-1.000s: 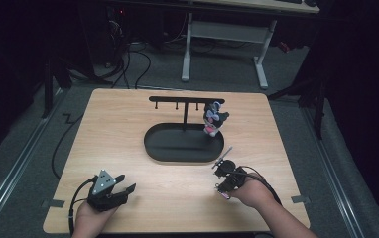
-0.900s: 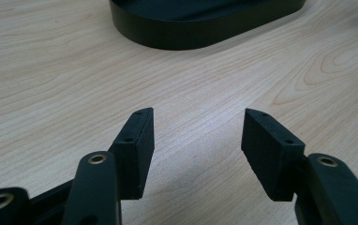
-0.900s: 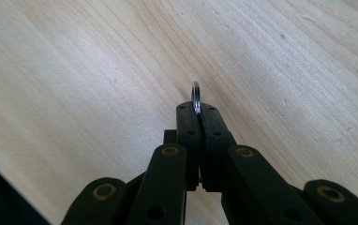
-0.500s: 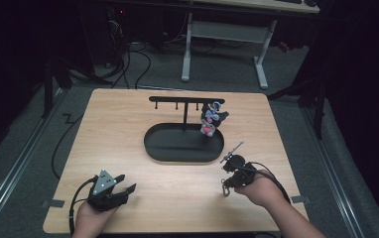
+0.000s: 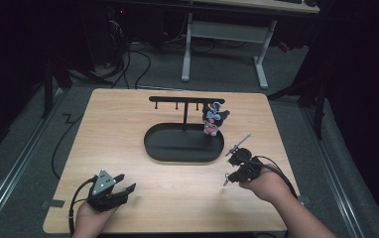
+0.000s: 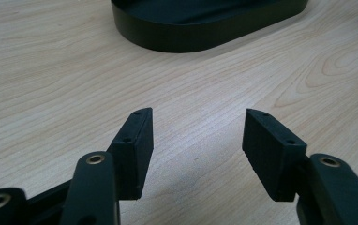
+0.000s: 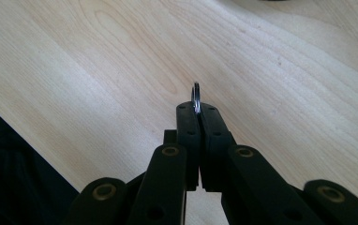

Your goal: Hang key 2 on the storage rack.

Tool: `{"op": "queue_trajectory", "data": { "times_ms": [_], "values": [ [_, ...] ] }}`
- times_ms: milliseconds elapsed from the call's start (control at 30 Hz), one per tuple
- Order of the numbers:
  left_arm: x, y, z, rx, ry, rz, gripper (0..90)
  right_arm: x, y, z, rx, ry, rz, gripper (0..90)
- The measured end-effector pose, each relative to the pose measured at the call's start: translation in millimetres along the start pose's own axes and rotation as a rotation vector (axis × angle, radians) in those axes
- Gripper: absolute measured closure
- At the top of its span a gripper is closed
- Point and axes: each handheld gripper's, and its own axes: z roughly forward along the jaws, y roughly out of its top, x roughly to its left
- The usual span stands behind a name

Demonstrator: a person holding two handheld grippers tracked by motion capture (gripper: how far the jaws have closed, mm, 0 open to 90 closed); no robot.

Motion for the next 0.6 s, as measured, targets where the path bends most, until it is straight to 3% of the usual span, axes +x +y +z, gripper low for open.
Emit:
{"op": "queue_trajectory", "data": {
  "times_ms": [200, 300, 600],
  "values": [
    [3.3, -1.1, -0.4, -0.008, 0.002, -0.013, 43.8, -0.6, 4.4, -6.1, -0.009, 0.006, -0.004, 89.1],
    [4.2, -0.3, -1.0, -0.013, 0.002, -0.017, 43.5, -1.5, 7.3, -9.2, -0.007, 0.007, 0.021, 89.1],
    [2.1, 0.8, 0.7, -0.012, 0.002, -0.011, 43.2, -7.0, 13.6, -13.0, -0.013, 0.012, 0.033, 89.1]
  ]
}}
